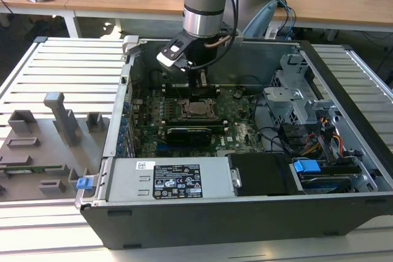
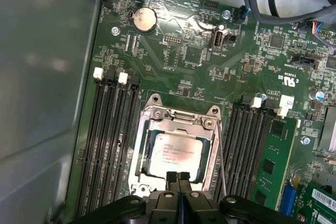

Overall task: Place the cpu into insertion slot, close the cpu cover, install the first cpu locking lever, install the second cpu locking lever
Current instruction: 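Install the first cpu locking lever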

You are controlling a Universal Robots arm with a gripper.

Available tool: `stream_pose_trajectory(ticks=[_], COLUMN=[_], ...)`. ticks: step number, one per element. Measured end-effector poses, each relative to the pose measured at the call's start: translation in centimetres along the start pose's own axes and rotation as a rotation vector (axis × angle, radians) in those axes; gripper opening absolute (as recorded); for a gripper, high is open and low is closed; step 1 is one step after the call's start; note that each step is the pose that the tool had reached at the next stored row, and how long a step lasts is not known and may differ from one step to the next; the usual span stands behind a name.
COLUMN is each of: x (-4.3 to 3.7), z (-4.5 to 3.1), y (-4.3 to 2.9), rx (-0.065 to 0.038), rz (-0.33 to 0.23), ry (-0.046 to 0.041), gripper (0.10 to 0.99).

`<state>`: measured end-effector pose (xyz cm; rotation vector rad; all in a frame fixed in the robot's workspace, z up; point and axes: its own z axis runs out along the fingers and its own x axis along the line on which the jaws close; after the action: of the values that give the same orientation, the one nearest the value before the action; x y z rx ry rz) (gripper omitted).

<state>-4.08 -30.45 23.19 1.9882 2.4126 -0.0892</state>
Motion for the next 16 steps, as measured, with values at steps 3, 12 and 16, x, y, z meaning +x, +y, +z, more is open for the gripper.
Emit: stream_pose_trajectory(ticks=[3,12,16], x=[0.0,0.0,0.0], z=[0.0,0.0,0.0], y=[0.0,0.0,0.0], rx=[-0.001,-0.002,-0.003], rz=[-0.014,-0.05,-0.066], ry=[-0.0005,-0.0018,-0.0024], gripper=[0.106,0.106,0.106])
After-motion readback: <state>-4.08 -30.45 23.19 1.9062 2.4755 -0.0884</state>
